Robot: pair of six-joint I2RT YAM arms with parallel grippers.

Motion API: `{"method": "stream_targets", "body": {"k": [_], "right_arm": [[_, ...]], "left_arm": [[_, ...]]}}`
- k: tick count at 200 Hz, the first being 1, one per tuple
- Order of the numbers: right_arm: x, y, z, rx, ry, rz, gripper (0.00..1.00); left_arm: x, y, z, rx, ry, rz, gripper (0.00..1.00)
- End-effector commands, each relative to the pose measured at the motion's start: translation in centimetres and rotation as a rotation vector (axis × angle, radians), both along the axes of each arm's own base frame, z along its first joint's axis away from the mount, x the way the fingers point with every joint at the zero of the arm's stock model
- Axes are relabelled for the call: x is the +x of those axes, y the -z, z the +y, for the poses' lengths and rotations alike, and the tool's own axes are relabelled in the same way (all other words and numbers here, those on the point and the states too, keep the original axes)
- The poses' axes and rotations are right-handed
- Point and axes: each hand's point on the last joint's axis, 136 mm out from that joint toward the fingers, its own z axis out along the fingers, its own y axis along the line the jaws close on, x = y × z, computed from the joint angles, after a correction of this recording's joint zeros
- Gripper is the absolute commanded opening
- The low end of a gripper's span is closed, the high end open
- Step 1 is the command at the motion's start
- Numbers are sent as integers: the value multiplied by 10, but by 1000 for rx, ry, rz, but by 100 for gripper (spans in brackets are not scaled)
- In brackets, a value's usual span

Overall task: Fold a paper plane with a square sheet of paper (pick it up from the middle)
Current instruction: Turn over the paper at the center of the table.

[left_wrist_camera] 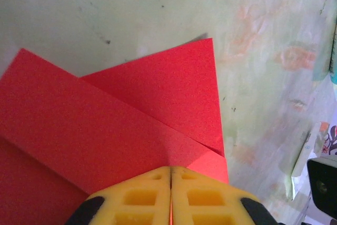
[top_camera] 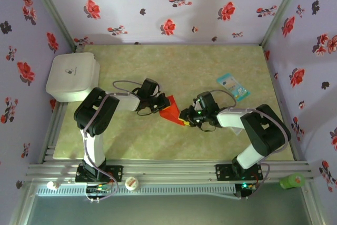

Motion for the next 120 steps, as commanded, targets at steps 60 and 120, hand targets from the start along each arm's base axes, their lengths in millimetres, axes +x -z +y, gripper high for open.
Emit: {"method": "stream_targets", "body": {"k": [60, 120], "right_arm": [[4, -10, -5, 36, -29, -76, 4], [2, -55, -49, -281, -122, -267, 1]], "left_arm": [[1, -37, -1, -53, 20, -59, 25], [3, -109, 27, -9, -34, -284, 49]]}}
